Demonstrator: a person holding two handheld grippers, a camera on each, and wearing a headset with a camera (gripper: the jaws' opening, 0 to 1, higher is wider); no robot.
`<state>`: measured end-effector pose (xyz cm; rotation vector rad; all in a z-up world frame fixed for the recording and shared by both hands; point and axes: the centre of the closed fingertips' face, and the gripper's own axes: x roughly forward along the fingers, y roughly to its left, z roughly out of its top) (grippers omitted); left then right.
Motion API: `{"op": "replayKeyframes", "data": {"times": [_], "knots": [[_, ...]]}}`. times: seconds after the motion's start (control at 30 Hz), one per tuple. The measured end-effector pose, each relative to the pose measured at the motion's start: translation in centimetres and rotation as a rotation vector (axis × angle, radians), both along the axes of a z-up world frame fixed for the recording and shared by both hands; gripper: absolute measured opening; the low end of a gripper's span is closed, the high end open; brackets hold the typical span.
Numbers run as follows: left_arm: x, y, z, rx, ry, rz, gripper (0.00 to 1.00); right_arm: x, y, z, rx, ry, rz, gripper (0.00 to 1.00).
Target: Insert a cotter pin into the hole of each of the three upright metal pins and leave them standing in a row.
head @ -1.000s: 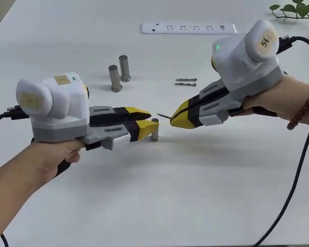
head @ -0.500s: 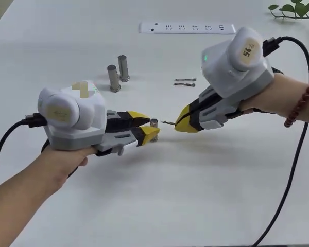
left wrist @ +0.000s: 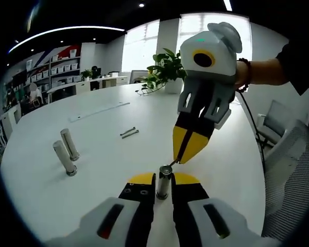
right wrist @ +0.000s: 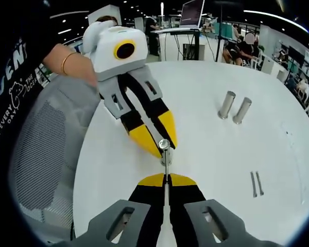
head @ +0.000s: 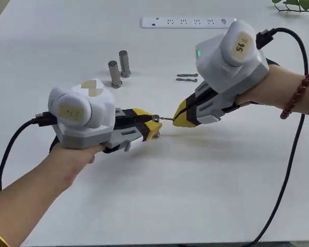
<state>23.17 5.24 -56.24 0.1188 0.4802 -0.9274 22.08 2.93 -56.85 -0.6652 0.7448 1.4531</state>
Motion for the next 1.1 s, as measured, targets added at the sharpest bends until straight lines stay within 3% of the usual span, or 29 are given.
{"op": "replayKeyframes", "data": {"times": [0.8, 1.1], "knots": [[-0.1, -0.1, -0.1, 0.008, 0.002, -0.042, 0.08, 0.4, 0.8, 0.1, -0.009, -0.049, 0.074, 0.00], [0.0, -0.2, -0.2, -0.017, 0.028, -0.036, 0.08, 0.5, 1.3, 0.1, 0.005, -0.056, 0.090, 0.00]]}}
